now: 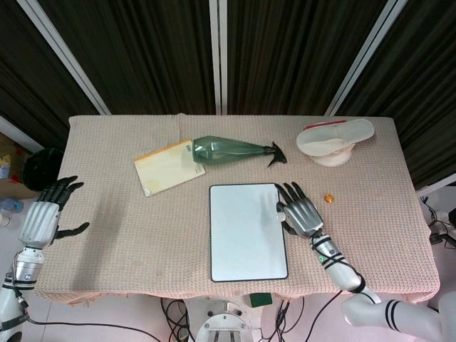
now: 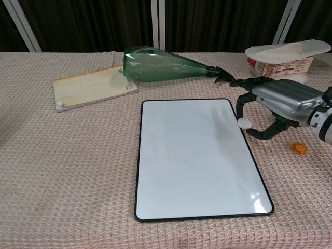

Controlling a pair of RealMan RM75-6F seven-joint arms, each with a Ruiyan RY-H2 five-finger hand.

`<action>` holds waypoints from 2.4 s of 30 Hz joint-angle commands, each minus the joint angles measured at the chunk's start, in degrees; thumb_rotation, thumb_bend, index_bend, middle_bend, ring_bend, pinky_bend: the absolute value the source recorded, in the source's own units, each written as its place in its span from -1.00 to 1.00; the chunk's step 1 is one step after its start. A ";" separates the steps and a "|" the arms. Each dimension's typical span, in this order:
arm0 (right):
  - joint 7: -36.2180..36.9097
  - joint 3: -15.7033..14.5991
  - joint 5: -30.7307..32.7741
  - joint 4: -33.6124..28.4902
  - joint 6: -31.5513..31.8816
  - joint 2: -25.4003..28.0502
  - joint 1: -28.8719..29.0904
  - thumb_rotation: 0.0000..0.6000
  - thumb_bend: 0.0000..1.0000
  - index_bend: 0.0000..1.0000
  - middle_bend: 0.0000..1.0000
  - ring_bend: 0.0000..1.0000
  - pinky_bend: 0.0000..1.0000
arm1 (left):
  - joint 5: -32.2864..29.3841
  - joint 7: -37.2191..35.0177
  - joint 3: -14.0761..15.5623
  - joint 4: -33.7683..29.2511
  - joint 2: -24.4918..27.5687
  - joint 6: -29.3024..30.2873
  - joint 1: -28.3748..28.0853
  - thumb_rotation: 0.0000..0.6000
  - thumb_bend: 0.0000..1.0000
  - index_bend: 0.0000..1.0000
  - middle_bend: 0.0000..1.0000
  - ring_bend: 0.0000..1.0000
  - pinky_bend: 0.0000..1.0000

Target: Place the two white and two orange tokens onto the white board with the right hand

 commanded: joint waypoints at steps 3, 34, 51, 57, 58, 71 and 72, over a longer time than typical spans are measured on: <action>-3.04 1.99 0.30 -1.42 -3.32 -2.33 3.84 1.00 -0.25 0.04 -0.97 -1.00 -1.00 | -0.08 -0.08 -0.11 -0.06 0.09 0.17 0.19 1.00 -0.80 -0.68 -0.79 -0.82 -0.71; -5.09 0.40 5.78 -5.54 0.67 4.69 1.57 1.00 -0.43 -0.68 -1.00 -1.00 -1.00 | -0.48 -1.04 -0.38 0.57 0.33 -0.06 1.04 1.00 -0.80 -0.68 -0.79 -0.82 -0.71; -0.44 -1.73 10.03 4.78 -2.79 5.17 -1.76 1.00 -0.39 -0.40 -1.00 -1.00 -1.00 | -0.39 0.13 -0.23 -0.46 0.51 -0.78 0.92 1.00 -0.80 -0.68 -0.79 -0.82 -0.71; 0.17 -1.47 9.15 6.74 -2.46 3.73 -1.83 1.00 -0.34 -0.30 -0.99 -1.00 -1.00 | -0.87 -0.39 -0.39 -0.06 0.43 -1.21 0.93 1.00 -0.80 -0.68 -0.79 -0.82 -0.71; 0.26 -1.43 9.07 6.97 -2.50 3.57 -1.82 1.00 -0.34 -0.29 -0.99 -1.00 -1.00 | -0.86 -0.41 -0.38 0.02 0.40 -1.22 0.94 1.00 -0.80 -0.67 -0.79 -0.82 -0.71; 0.38 -0.82 8.39 8.31 -3.10 2.58 -1.47 1.00 -0.26 -0.15 -0.98 -1.00 -1.00 | -0.78 -0.30 -0.22 0.17 0.29 -1.54 0.96 1.00 -0.80 -0.67 -0.79 -0.82 -0.71; 0.21 -0.78 8.50 8.38 -3.22 2.53 -1.45 1.00 -0.26 -0.13 -0.98 -1.00 -1.00 | -0.78 -0.31 -0.23 0.18 0.27 -1.59 0.93 1.00 -0.80 -0.67 -0.79 -0.82 -0.71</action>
